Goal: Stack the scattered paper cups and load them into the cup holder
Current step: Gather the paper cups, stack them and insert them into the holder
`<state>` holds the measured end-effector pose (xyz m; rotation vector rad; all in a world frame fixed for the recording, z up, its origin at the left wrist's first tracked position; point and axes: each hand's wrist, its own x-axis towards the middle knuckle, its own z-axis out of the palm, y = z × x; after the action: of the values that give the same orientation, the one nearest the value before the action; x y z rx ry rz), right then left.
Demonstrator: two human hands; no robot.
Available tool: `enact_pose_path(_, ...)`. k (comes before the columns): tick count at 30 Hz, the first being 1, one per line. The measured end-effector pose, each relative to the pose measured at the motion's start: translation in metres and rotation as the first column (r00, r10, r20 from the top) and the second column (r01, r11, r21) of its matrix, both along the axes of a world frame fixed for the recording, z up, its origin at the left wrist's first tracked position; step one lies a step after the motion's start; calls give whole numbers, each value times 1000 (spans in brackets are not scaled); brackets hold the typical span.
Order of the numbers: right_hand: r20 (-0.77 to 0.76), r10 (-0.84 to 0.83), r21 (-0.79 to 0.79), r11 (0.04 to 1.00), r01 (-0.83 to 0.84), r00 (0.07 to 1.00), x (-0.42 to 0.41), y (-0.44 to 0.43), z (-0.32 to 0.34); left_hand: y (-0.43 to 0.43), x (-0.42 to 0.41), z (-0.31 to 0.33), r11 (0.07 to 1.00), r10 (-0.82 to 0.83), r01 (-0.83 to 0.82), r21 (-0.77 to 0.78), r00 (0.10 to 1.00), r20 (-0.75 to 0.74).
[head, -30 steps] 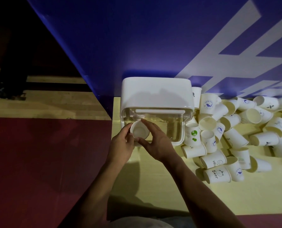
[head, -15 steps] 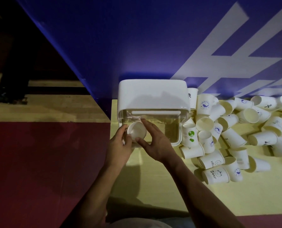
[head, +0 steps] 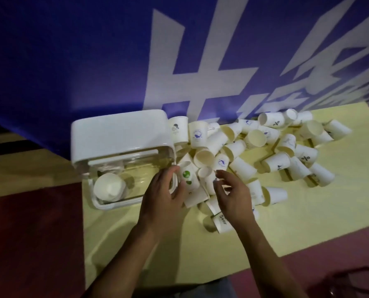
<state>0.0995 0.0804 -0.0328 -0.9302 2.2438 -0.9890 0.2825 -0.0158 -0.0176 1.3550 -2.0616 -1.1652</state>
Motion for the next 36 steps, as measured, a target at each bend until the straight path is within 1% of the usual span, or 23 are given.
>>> enact_pose_path(2,18,-47,9,999,46,999,-31,13,3,1,-36,-1,1000,-14,14,-15,1000,0)
enact_pose_path(5,13,-62,17,998,61,998,-69,29,3,-3,-83,-7,998,-4,5,-58,1000,26)
enact_pose_path(8,53,-59,13,998,58,997,-103,42,3,-23,-125,-19,997,38,-29,-67,990,136)
enact_pose_path(10,54,-30,16,999,29,998,-121,49,2,-41,-149,-28,994,100,-85,-70,964,246)
enact_pose_path(13,85,-3,27,1000,1,996,-150,57,1,-63,-180,-34,980,198,-176,-93,898,392)
enact_pose_path(18,100,31,63,997,-38,995,-201,54,-11,-77,-209,-42,976,217,-193,-99,834,508)
enact_pose_path(22,74,31,79,996,-37,997,-232,36,-22,-79,-218,-43,968,246,-236,-88,811,531)
enact_pose_path(24,52,23,100,995,-28,998,-244,20,-26,-75,-217,-37,963,262,-257,-81,823,504)
enact_pose_path(26,50,24,134,990,-31,998,-258,1,-32,-68,-217,-31,955,288,-294,-47,869,402)
enact_pose_path(27,44,37,152,987,-44,998,-263,-9,-36,-62,-218,-26,946,309,-324,-7,895,321)
enact_pose_path(29,18,89,198,976,-91,996,-273,-29,-44,-48,-224,-16,919,352,-374,129,922,162)
enact_pose_path(32,5,164,262,952,-160,986,-281,-55,-56,-29,-234,-9,890,362,-339,303,932,-22)
enact_pose_path(34,-8,212,282,938,-201,977,-284,-66,-63,-22,-237,-9,865,379,-320,387,922,-84)
enact_pose_path(36,-21,235,288,932,-219,972,-286,-72,-69,-19,-238,-12,851,386,-320,416,919,-82)
